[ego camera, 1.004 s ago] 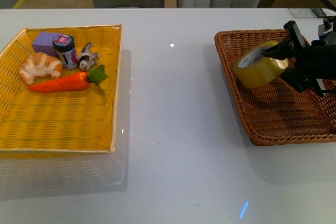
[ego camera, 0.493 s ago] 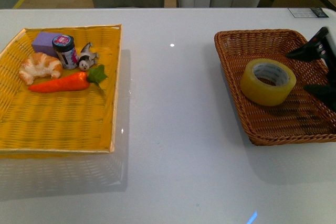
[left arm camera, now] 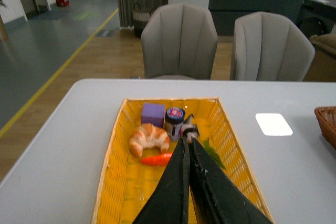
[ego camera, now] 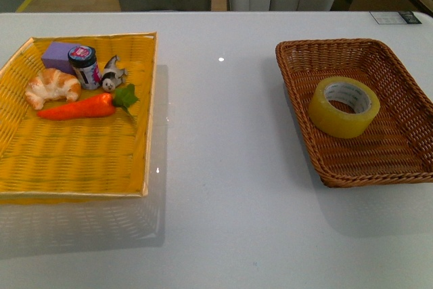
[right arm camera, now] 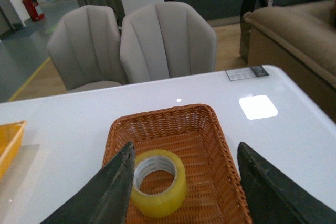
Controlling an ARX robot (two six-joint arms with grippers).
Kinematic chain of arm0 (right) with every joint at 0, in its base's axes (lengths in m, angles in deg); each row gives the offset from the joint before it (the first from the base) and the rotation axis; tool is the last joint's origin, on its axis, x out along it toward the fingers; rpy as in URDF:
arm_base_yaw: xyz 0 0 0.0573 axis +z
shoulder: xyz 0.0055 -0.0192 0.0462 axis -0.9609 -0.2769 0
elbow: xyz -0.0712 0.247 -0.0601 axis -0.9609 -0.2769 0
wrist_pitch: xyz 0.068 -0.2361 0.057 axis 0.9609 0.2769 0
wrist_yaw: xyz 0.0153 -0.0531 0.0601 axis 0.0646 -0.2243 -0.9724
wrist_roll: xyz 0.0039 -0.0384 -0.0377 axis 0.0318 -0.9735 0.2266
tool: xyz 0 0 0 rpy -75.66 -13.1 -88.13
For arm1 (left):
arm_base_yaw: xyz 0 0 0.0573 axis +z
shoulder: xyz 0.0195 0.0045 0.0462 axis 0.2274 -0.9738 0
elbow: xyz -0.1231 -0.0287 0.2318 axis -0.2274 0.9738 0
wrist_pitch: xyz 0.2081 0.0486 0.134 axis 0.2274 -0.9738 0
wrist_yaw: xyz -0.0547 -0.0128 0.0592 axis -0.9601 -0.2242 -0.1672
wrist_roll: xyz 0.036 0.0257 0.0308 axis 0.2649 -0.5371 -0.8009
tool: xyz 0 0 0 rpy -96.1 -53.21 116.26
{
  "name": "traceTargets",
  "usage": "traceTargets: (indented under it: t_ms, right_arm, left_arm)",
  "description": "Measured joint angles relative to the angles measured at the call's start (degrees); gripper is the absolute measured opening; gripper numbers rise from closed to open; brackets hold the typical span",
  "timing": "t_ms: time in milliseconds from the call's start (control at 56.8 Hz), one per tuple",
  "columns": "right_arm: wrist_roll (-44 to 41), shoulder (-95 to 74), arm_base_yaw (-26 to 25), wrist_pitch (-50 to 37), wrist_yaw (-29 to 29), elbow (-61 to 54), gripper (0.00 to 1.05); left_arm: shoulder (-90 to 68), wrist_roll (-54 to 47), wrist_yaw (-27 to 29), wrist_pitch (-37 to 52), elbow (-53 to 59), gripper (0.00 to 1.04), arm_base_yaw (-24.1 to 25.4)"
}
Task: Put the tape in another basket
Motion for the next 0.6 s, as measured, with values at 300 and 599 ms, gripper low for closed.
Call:
traceTargets:
  t_ms: [300, 599]
  right_arm:
    - [-4.5, 14.5, 4.5, 8.9, 4.6, -5.8, 0.02]
    - [-4.9, 28.5, 11.0, 20.1, 10.6, -8.4, 0.02]
  left_arm:
    - [0.1, 0.0, 0.0, -0.3, 0.0, 0.02, 0.0]
    - [0.1, 0.0, 0.0, -0.3, 0.0, 0.02, 0.0]
